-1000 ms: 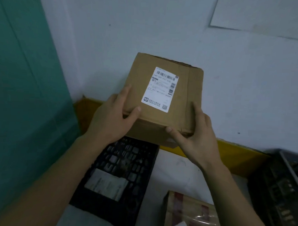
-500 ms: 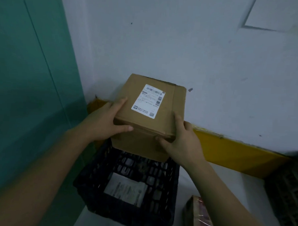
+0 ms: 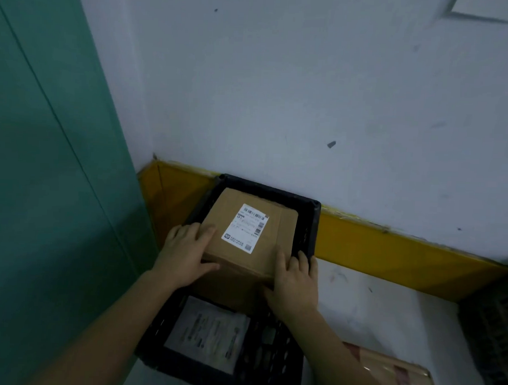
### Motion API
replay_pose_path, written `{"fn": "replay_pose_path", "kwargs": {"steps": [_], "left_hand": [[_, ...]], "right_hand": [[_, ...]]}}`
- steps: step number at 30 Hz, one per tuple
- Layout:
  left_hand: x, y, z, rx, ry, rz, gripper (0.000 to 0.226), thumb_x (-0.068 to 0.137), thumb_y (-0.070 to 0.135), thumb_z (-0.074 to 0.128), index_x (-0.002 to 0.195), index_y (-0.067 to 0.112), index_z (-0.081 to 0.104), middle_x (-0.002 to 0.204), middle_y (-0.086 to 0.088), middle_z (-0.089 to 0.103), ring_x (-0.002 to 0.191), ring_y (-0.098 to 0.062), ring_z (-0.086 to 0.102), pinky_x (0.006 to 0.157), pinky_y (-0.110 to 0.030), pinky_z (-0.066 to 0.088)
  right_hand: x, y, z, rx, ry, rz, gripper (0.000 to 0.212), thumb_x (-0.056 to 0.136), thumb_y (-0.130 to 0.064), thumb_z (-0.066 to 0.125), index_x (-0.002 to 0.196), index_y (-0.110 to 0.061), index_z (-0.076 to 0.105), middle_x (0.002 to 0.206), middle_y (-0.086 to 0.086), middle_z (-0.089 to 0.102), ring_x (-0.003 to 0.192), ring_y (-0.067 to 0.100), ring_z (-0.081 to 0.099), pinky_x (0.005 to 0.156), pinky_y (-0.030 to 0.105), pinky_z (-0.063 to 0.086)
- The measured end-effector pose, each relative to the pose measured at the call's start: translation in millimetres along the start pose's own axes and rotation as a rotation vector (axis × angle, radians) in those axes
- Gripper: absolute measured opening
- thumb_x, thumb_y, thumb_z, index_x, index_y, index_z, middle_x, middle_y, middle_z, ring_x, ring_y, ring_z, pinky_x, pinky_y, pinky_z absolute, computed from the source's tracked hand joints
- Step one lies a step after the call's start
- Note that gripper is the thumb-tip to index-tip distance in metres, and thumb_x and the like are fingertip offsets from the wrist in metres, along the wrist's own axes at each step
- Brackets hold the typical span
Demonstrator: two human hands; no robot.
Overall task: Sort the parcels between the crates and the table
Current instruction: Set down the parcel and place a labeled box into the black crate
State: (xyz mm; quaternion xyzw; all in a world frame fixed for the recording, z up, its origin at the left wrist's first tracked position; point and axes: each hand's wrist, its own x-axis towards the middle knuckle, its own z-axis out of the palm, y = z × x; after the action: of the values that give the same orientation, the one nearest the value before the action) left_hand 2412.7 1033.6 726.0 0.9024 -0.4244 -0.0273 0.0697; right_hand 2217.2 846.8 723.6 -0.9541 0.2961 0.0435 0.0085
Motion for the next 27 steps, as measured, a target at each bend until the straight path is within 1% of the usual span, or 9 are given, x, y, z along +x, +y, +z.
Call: {"fn": "replay_pose_path", "kwargs": {"steps": [3,6,9,13,15,17,21,24,27], "left_hand": [[6.9,-5.3,13.0,0.083,0.012,-0.004,0.1,0.083,0.078,0.066,0.162,0.029,0.029,0.155,-0.009,0.045,0.143,-0.032,0.042,0.124,-0.053,0.027],[11.9,-8.4,22.8,0.175,0.024,0.001,0.099,0.081,0.073,0.072,0.161,0.026,0.036,0.149,-0.011,0.052,0.138,-0.035,0.044,0.121,-0.056,0.03],[17.7,-3.9,25.1,0.235,0.024,-0.027,0.097,0.08,0.072,0.075,0.158,0.025,0.044,0.145,-0.014,0.056,0.137,-0.039,0.044,0.116,-0.058,0.035],[23.3,1.4,22.1,0.253,0.013,-0.039,0.094,0.077,0.07,0.08,0.153,0.024,0.05,0.156,-0.016,0.046,0.149,-0.042,0.034,0.112,-0.062,0.037],[23.4,0.5,23.4,0.24,-0.006,-0.04,0.095,0.08,0.071,0.076,0.156,0.025,0.044,0.162,-0.015,0.039,0.154,-0.04,0.027,0.117,-0.063,0.033],[21.7,-0.1,25.8,0.226,-0.027,-0.039,0.099,0.083,0.074,0.07,0.162,0.027,0.034,0.169,-0.014,0.029,0.159,-0.038,0.017,0.124,-0.063,0.023],[19.9,9.3,19.9,0.138,-0.035,-0.022,0.106,0.084,0.086,0.052,0.167,0.031,0.017,0.175,-0.011,0.014,0.162,-0.036,0.004,0.129,-0.064,0.007],[20.5,30.2,7.2,0.037,-0.001,-0.004,0.104,0.087,0.089,0.03,0.17,0.031,0.01,0.178,-0.009,0.008,0.164,-0.032,-0.003,0.13,-0.063,0.002],[19.5,69.3,-6.9,-0.048,0.044,0.05,0.098,0.092,0.086,0.025,0.171,0.032,0.001,0.179,-0.007,-0.001,0.164,-0.029,-0.006,0.132,-0.058,0.0]], "right_hand": [[8.1,-3.9,2.6,-0.026,-0.024,0.01,0.096,0.102,-0.059,0.058,0.17,-0.016,0.005,0.169,0.024,0.036,0.164,0.045,0.013,0.132,0.063,-0.002],[17.1,-3.7,2.2,-0.066,-0.061,0.008,0.102,0.1,-0.051,0.067,0.17,-0.012,0.004,0.17,0.026,0.033,0.164,0.047,0.01,0.131,0.065,-0.003],[26.2,-1.2,-0.5,-0.096,-0.059,0.006,0.102,0.1,-0.049,0.067,0.171,-0.011,0.003,0.171,0.025,0.033,0.165,0.047,0.007,0.131,0.066,-0.002],[34.0,4.2,-3.1,-0.086,-0.048,0.01,0.1,0.101,-0.053,0.064,0.171,-0.016,0.003,0.171,0.022,0.032,0.165,0.045,0.005,0.132,0.065,-0.001],[33.2,6.3,-1.1,-0.087,-0.04,-0.008,0.1,0.101,-0.06,0.06,0.172,-0.017,0.004,0.173,0.021,0.029,0.165,0.045,0.003,0.132,0.064,0.0],[30.7,7.2,0.6,-0.082,-0.034,-0.028,0.102,0.099,-0.07,0.055,0.172,-0.02,0.006,0.175,0.022,0.021,0.165,0.046,-0.002,0.132,0.063,0.0],[22.6,12.0,-4.9,-0.028,0.022,-0.028,0.104,0.095,-0.086,0.034,0.173,-0.023,0.009,0.18,0.017,0.008,0.166,0.041,-0.007,0.133,0.061,-0.001],[6.5,22.3,-8.4,0.051,0.15,0.002,0.101,0.096,-0.086,0.024,0.172,-0.02,0.021,0.179,0.016,0.017,0.167,0.039,0.002,0.134,0.059,0.008],[-19.3,43.1,-6.1,0.104,0.315,0.04,0.094,0.1,-0.082,0.025,0.169,-0.018,0.035,0.177,0.017,0.026,0.166,0.038,0.014,0.132,0.06,0.02]]}}
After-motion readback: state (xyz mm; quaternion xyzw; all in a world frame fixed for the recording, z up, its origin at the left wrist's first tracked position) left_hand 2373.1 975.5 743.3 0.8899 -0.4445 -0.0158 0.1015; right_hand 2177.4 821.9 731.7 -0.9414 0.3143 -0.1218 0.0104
